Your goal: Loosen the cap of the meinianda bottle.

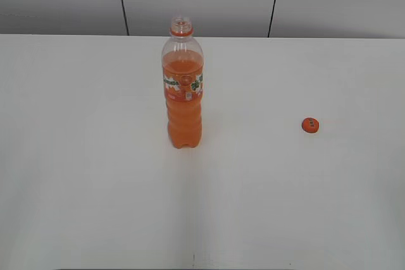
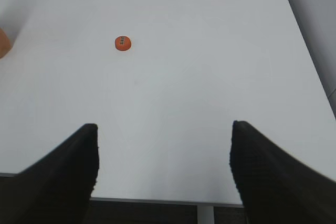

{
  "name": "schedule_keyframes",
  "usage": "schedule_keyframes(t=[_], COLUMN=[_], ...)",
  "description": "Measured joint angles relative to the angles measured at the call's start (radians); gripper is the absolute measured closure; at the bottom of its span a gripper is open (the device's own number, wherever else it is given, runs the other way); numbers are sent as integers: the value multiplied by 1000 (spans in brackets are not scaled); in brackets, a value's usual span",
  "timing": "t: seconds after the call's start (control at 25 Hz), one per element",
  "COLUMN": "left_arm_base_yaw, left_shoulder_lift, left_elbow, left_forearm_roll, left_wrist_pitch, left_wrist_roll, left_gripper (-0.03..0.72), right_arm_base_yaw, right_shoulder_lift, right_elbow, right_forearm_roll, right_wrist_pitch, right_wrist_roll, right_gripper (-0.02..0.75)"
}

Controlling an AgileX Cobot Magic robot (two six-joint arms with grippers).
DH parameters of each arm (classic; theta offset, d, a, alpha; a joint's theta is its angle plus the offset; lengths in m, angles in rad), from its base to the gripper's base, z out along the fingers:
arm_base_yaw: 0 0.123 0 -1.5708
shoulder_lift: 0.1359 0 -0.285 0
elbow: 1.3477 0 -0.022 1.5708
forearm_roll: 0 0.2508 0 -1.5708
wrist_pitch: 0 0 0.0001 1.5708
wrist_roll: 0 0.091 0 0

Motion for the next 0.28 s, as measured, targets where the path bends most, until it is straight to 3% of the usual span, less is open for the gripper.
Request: schedule_keyframes(t=[0.28], left_arm_base_yaw=[0], left_shoulder_lift=[0], left_elbow=[0], left_forearm_roll=[0], left_wrist_pitch=[0], left_wrist_roll=[0], left_gripper=[185], right_arm_base_yaw=[0], right_shoulder_lift=[0], right_elbow=[0], right_forearm_roll=[0], right_wrist_pitch=[-1], right_wrist_roll=[0], right_gripper=[153])
